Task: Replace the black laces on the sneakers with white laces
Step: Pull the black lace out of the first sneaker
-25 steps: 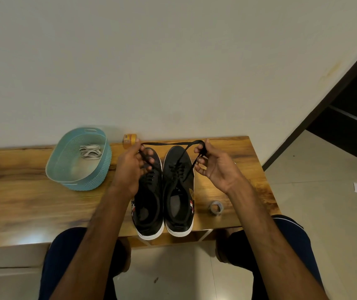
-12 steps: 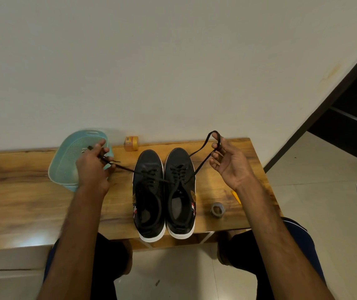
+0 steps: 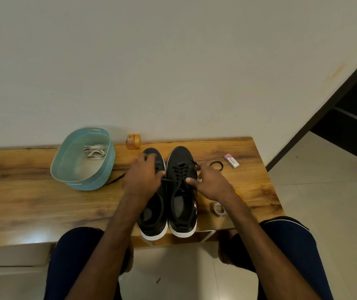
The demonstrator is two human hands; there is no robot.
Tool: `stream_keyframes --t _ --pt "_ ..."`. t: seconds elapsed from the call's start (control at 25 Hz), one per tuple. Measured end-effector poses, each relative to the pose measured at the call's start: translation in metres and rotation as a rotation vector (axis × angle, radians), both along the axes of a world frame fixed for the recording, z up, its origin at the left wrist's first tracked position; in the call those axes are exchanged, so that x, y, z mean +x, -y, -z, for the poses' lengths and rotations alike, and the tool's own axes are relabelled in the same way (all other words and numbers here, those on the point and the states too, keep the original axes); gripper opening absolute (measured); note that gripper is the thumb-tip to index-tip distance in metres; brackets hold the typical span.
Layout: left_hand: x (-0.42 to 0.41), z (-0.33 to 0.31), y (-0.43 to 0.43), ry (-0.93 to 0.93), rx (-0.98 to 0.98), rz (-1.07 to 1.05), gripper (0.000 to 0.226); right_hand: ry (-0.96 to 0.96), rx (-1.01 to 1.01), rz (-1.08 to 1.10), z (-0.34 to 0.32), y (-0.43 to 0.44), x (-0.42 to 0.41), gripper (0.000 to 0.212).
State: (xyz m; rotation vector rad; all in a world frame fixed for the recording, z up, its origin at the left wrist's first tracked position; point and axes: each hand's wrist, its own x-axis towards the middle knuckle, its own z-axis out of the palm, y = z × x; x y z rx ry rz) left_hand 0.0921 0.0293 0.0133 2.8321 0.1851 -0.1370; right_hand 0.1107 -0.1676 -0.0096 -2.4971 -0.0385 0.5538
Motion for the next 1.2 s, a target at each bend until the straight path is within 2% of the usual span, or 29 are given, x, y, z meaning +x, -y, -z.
stream_keyframes --t 0.04,0.08,0.2,0.4,0.6,0.68,0.8,0.92,0.96,1.04,1.16,1.2 --pt "-0.001 0.003 0.009 -0.04 -0.072 0.105 0.054 -0.068 0.082 -0.033 0.001 -0.004 -0.003 0.056" --pt "-0.003 0.007 0.017 -0.087 -0.095 0.181 0.053 -0.089 0.07 -0.07 0.003 -0.007 -0.005 0.058" --pt "-0.007 0.021 0.033 -0.127 0.036 0.256 0.052 0.009 -0.172 -0.125 0.007 -0.01 -0.007 0.066" --pt "-0.012 0.032 0.052 0.004 0.181 0.265 0.042 -0.003 -0.096 -0.098 0.008 -0.006 -0.007 0.057" --pt "-0.004 0.03 0.042 0.017 -0.03 0.098 0.036 -0.073 -0.08 -0.064 0.01 0.002 -0.003 0.058" --pt "-0.006 0.032 0.041 0.051 -0.05 0.133 0.032 -0.07 -0.086 -0.071 0.012 0.002 -0.002 0.057" --pt "-0.009 0.036 0.049 0.086 0.092 0.226 0.03 -0.039 -0.105 -0.088 0.014 -0.001 -0.002 0.054" --pt "-0.002 0.041 0.053 0.074 0.168 0.21 0.028 -0.007 -0.107 -0.105 0.017 -0.004 -0.004 0.05" --pt "0.0 0.042 0.054 0.082 0.124 0.182 0.025 -0.006 -0.107 -0.11 0.017 -0.004 -0.004 0.049" --pt "0.004 0.043 0.053 0.099 -0.083 0.083 0.013 -0.011 -0.107 -0.112 0.017 -0.002 -0.002 0.049" --pt "0.012 0.041 0.042 0.035 -0.618 -0.223 0.009 -0.015 -0.138 -0.11 0.016 0.0 0.0 0.049" --pt "0.012 0.04 0.038 0.001 -0.707 -0.265 0.005 -0.016 -0.161 -0.116 0.016 0.001 0.001 0.049"
